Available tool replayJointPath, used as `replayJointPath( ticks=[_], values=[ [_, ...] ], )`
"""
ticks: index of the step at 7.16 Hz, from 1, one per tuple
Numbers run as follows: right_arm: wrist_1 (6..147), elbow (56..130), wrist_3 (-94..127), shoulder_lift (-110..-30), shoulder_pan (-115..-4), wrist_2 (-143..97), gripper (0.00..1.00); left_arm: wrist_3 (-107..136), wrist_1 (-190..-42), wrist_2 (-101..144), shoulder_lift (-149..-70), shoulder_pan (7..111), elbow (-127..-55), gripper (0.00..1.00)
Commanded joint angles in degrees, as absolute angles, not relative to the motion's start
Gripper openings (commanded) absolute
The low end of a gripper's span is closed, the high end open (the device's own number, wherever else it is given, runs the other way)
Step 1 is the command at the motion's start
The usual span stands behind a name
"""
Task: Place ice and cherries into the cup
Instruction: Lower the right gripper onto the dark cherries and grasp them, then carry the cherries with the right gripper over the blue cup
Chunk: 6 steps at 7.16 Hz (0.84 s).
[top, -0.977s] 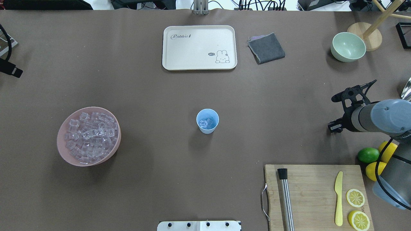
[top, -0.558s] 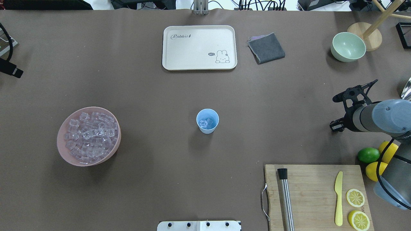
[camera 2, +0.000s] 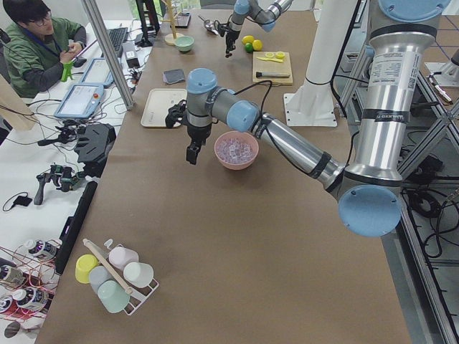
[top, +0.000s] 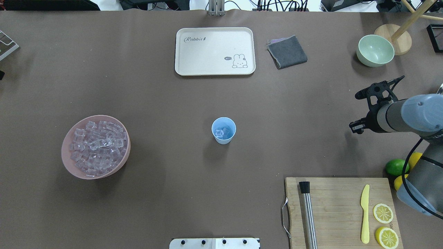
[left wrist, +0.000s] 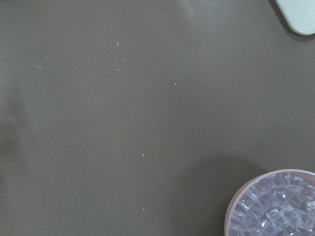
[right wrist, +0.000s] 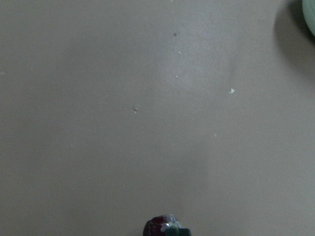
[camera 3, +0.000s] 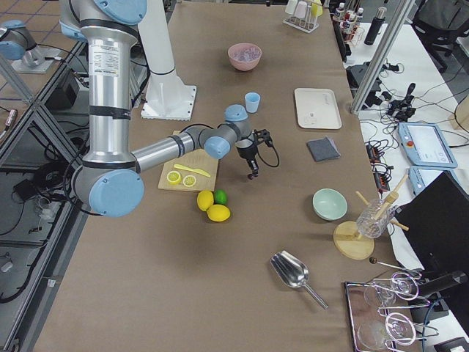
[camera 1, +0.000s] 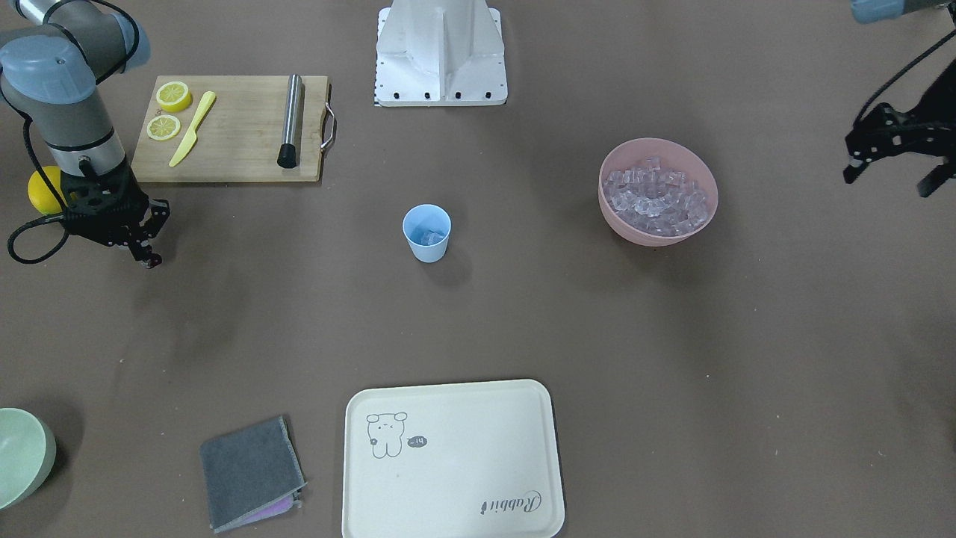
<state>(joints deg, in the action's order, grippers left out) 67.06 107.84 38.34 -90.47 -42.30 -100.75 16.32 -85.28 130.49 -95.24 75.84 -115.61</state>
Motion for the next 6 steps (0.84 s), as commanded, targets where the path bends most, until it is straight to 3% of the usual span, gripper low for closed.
replayJointPath(
  ticks=[1, 4, 6],
  values=[
    [74.8, 108.1, 41.5, -82.1, -44.4, -103.3, 0.0, 15.0, -84.8, 133.2, -92.3, 81.3, -111.2, 0.98],
    [89.5, 111.3, 61.5, -67.1, -41.3, -104.1, 0.0, 11.0, -84.9, 132.7, -90.5, 84.4, -104.1, 0.98],
    [90.3, 110.8, 70.1, -58.8, -36.5, -102.0, 0.0, 10.2, -84.5, 136.3, -88.2, 88.0, -102.4, 0.98]
  ],
)
